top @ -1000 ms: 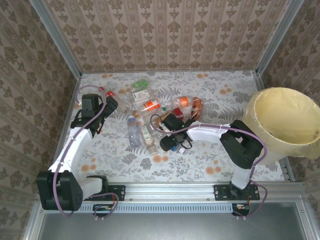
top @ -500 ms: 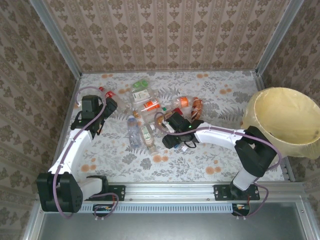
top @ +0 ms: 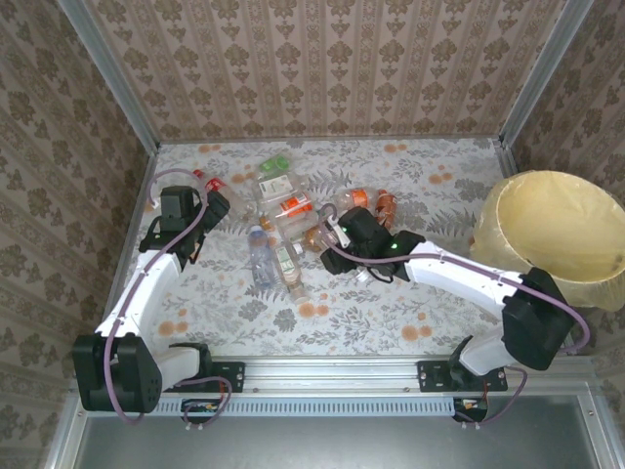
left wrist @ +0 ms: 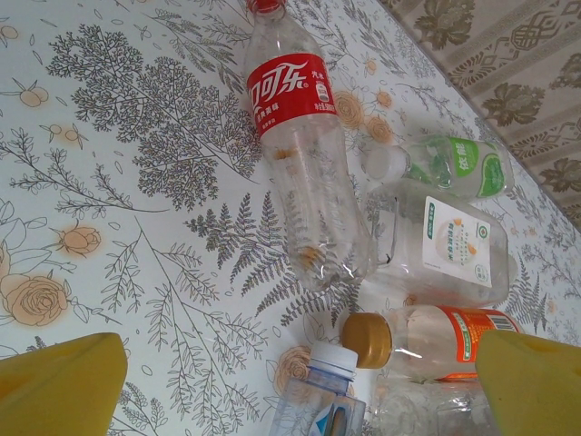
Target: Put the plastic bottles in the bin
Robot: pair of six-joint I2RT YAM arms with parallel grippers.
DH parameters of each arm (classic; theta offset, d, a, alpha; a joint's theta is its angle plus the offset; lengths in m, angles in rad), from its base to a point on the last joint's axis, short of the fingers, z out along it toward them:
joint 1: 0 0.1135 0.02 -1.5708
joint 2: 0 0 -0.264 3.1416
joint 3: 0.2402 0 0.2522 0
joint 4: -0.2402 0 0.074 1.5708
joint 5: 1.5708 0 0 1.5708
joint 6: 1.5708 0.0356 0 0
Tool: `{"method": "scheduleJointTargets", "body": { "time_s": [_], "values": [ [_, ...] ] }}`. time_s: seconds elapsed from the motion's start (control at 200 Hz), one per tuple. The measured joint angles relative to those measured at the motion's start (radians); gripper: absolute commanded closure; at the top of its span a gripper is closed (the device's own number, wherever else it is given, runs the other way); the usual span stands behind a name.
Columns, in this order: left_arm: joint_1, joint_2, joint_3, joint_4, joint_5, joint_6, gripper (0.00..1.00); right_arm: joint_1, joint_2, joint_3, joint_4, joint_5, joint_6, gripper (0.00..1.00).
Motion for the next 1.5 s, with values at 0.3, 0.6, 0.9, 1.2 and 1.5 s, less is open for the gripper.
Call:
{"method": "scheduleJointTargets", "body": {
  "time_s": [0.3, 0.6, 0.9, 1.2, 1.5],
  "values": [
    [0.0, 0.0, 0.0, 0.003, 0.008, -0.003, 0.0, -0.088, -0.225, -0.001, 0.046, 0.047, 0.071, 0.53],
    [0.0, 0.0, 0.0, 0.003, 0.015, -0.014, 0.0, -0.286, -0.337, 0.127, -0.118, 0.051, 0.097, 0.54],
    [0.0, 0.006, -0.001, 0.011, 0.019, -0.021, 0.0, -0.428, -0.438, 0.255, -0.23, 0.075, 0.048, 0.55],
    [0.0, 0.023, -0.001, 0.019, 0.031, -0.027, 0.0, -0.618, -0.449, 0.307, -0.292, 0.159, 0.038, 0.54],
    [-0.006, 0.066, 0.002, 0.023, 0.065, -0.027, 0.0, -1.006, -0.418, 0.395, -0.4, -0.015, 0.056, 0.54]
  ]
}}
